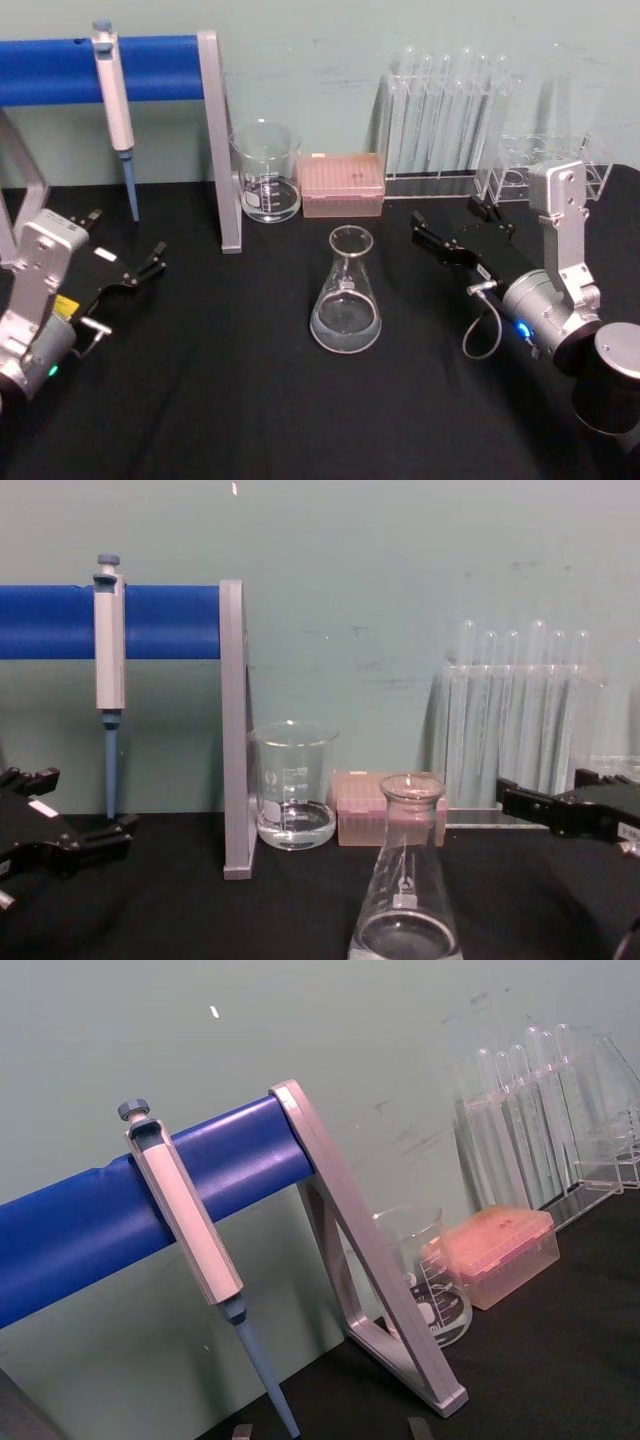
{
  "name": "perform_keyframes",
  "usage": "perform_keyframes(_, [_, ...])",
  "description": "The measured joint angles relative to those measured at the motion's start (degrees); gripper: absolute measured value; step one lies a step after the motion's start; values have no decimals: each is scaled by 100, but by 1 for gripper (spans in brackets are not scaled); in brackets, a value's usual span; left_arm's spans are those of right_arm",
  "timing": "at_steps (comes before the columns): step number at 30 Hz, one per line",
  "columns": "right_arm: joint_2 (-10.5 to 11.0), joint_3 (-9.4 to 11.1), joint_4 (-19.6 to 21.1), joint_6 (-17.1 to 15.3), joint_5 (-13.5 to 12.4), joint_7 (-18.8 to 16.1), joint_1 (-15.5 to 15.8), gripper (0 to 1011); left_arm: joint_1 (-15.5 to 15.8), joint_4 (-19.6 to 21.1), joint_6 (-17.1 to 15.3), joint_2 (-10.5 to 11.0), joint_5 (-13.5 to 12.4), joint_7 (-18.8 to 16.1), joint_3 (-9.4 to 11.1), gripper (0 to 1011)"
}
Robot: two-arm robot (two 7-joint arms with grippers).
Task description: Grasp the erlenmeyer flask with one hand, shake it three times, then place it back.
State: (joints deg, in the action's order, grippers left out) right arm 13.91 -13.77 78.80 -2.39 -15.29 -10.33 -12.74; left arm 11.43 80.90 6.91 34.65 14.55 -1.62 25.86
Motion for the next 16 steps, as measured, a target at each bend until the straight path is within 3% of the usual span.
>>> perform_keyframes(16, [0,0,0,-1,0,0,0,1000,0,0,0,0,0,0,0,1001])
